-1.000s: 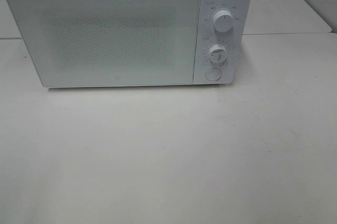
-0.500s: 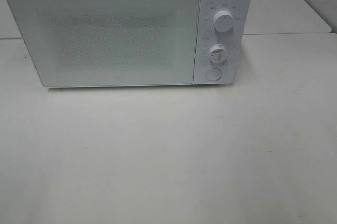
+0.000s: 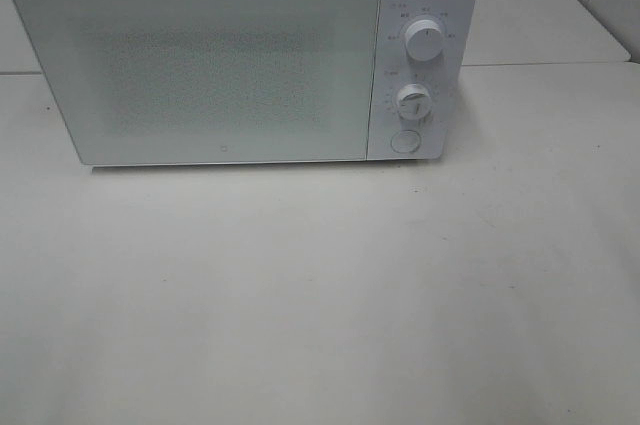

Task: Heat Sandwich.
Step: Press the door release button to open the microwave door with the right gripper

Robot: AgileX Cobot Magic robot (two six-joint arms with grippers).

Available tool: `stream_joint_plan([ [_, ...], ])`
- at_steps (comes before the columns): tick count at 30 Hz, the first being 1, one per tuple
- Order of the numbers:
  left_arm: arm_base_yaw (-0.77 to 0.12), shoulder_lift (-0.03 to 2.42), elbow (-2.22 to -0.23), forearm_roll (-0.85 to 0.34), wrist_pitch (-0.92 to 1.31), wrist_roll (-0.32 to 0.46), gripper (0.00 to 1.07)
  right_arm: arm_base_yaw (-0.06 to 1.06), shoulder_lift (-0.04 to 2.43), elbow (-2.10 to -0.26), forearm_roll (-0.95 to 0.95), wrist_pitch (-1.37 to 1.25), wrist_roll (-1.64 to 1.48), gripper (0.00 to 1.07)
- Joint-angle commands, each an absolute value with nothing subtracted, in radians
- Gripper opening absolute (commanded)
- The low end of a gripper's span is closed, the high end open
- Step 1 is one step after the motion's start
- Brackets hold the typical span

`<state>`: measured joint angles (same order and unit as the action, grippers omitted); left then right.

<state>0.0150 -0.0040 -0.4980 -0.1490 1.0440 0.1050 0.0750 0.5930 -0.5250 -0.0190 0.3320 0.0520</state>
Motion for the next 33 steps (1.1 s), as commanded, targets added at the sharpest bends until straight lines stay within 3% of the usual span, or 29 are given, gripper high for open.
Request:
stream_joint_plan([
  [1,0.016,-0.024,-0.494,-0.150,1.036,0.099,0.98,0.068,0.658,-0.529,-0.017,0.237,0.056,0.75],
  [13,0.016,-0.024,-0.494,-0.150,1.036,0.099,0.98,0.068,0.852,-0.425,-0.017,-0.140,0.056,0.75],
  [17,0.016,-0.024,-0.494,-0.150,1.036,0.099,0.98,0.068,0.952,-0.341,-0.017,-0.422,0.056,0.75],
  [23,0.016,-0.024,-0.494,-0.150,1.036,0.099,0.98,0.068,1.065,-0.290,-0.017,-0.638,0.055,0.75],
  [33,0.016,-0.024,-0.494,-0.150,1.036,0.099,0.98,0.072,1.300,-0.279,-0.041,-0.820,0.064,0.75],
])
